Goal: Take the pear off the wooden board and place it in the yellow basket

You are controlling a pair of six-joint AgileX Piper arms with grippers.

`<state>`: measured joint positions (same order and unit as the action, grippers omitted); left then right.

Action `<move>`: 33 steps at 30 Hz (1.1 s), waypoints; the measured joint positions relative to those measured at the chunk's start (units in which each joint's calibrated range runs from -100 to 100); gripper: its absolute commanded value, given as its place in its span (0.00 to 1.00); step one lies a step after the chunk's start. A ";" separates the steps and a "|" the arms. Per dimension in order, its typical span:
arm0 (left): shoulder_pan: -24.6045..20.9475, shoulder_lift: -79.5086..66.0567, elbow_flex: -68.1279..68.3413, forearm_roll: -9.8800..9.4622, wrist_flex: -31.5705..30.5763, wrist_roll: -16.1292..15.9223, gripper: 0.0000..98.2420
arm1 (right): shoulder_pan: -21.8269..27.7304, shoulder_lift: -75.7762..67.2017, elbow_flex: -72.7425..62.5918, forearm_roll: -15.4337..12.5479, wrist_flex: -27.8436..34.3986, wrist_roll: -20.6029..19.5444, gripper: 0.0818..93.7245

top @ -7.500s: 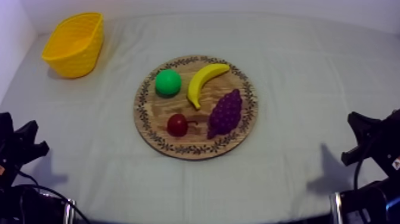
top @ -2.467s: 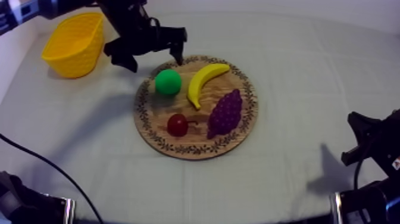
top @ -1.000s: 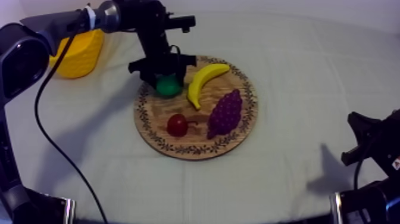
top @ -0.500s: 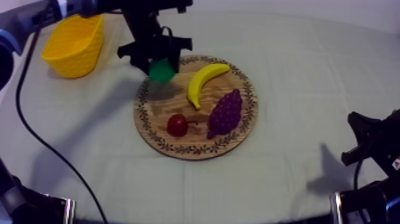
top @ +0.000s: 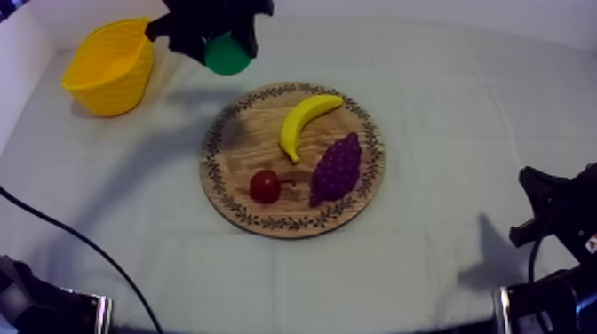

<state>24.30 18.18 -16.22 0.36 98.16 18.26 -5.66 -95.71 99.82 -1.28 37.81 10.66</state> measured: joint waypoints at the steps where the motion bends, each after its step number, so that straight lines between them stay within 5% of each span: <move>1: 0.00 -0.28 -0.02 -0.06 0.23 0.00 0.38 | 0.00 0.00 0.00 0.00 0.00 0.00 0.00; 17: -3.19 -1.89 1.76 -1.27 0.96 -0.73 0.38 | 0.00 0.00 0.00 0.00 0.00 0.06 0.00; 33: -12.37 -4.14 3.93 -3.23 0.61 -4.22 0.38 | 0.00 0.00 0.00 0.00 0.00 0.06 0.00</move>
<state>11.93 14.04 -12.30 -2.87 98.77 14.04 -5.66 -95.71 99.82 -1.28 37.81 10.71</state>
